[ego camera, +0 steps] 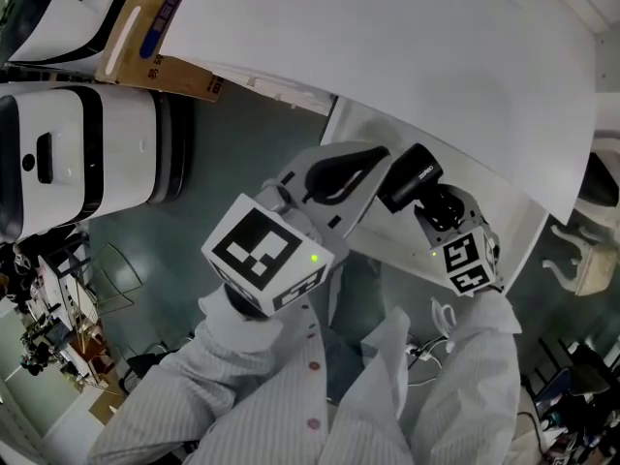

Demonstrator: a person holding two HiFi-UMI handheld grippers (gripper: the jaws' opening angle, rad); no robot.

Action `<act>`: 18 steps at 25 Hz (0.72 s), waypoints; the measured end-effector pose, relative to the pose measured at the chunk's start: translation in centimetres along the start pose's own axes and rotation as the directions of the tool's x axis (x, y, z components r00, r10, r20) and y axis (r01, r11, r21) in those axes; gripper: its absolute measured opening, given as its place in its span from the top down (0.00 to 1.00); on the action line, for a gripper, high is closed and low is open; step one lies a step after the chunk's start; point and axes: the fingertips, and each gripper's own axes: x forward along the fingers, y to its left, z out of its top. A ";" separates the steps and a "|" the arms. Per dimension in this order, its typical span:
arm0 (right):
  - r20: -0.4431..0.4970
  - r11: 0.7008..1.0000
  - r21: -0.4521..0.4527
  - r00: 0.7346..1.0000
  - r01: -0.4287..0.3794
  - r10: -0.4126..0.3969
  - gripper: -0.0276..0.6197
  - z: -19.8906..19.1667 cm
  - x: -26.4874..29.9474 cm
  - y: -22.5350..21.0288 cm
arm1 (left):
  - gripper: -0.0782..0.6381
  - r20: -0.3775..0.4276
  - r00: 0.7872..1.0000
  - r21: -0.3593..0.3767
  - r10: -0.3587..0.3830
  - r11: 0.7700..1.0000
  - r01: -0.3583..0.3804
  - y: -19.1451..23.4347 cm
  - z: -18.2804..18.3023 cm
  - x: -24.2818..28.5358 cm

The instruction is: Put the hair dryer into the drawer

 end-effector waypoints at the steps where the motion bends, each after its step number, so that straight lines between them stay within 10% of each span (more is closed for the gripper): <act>1: -0.007 1.000 -0.008 1.000 -0.005 0.005 0.63 -0.3 0.4 -0.1 | 0.88 -0.004 1.000 0.002 -0.001 1.000 0.001 0.1 -0.1 0.2; 18: -0.116 0.996 -0.033 0.990 -0.078 0.074 0.63 -3.8 4.0 0.4 | 0.88 -0.059 0.998 -0.006 -0.016 1.000 0.016 -0.2 -3.0 1.5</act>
